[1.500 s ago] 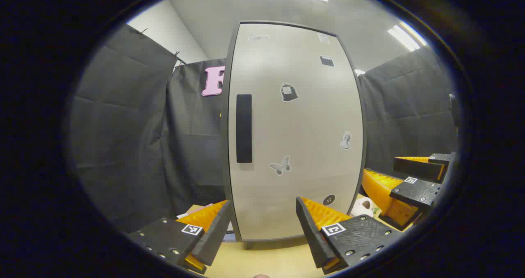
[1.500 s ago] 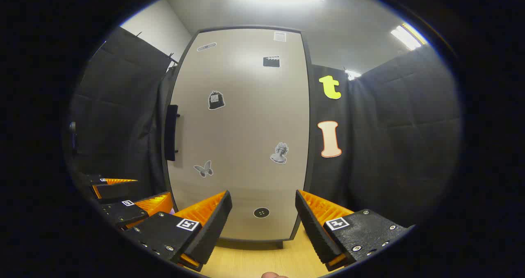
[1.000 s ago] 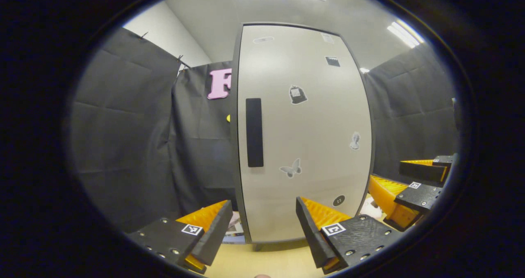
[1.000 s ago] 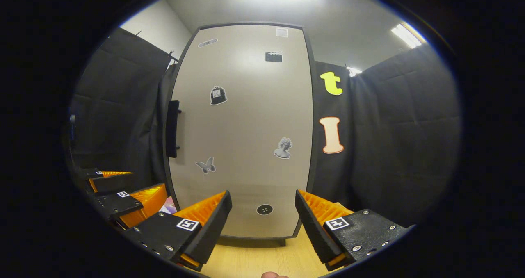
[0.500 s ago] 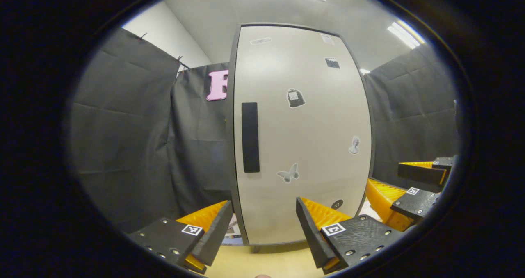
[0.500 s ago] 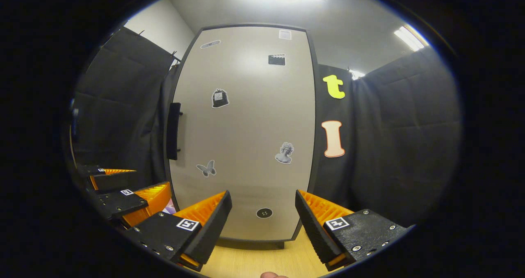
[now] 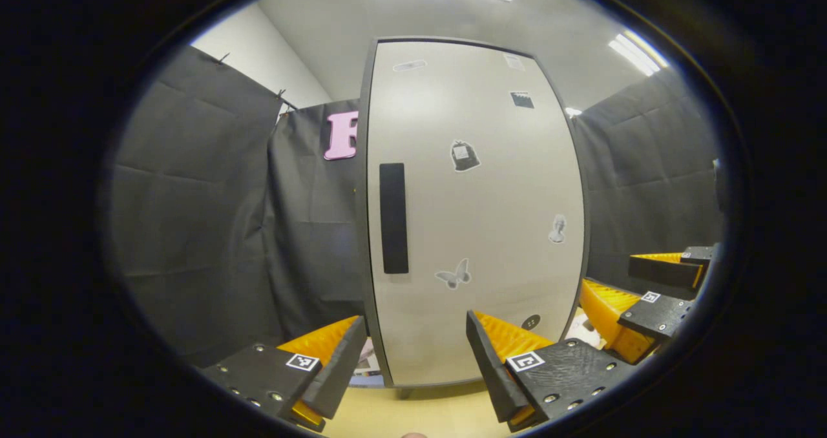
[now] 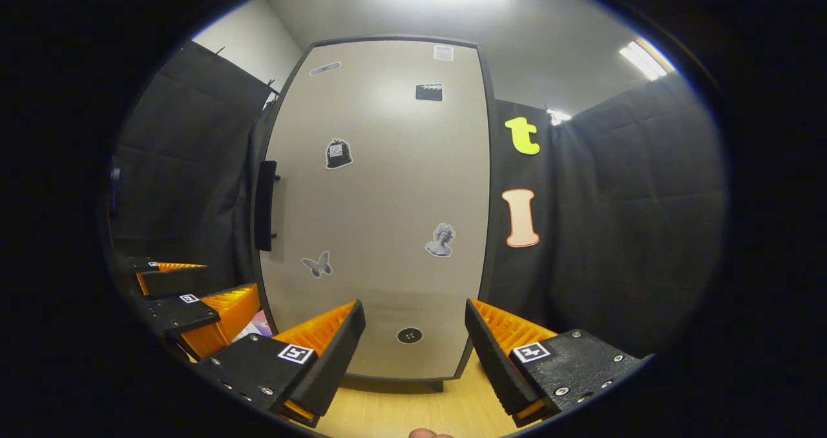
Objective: Open the cabinet door with the right hand, grasp the bottle in the cabinet with the left hand and place it on the coaster, then close the cabinet door with the right hand.
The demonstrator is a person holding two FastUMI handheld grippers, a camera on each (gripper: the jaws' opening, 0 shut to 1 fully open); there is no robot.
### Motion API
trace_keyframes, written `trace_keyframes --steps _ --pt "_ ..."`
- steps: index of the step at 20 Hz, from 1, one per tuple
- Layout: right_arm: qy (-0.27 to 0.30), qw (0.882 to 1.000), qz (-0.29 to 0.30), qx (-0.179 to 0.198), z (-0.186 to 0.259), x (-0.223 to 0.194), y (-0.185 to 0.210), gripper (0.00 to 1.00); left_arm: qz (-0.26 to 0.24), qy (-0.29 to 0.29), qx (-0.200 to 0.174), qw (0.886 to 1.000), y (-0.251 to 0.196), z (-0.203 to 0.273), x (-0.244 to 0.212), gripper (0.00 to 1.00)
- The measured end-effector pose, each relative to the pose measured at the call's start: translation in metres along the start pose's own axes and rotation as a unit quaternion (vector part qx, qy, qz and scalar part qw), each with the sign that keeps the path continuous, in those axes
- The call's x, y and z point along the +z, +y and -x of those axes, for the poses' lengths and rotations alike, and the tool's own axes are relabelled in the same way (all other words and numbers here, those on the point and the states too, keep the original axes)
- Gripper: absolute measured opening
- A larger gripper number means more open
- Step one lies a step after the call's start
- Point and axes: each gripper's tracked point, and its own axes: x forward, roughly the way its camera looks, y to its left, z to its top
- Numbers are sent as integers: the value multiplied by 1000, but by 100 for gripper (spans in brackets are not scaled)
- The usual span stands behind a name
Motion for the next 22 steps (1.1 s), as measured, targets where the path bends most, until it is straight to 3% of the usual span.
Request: trace_keyframes --steps 11,22 --pt "0 1000 -8 15 3 -4 -1 96 3 2 -18 1000 -6 -4 -2 89" --pt "-2 999 6 32 -6 -5 13 96 -22 -9 3 1000 9 10 6 89"
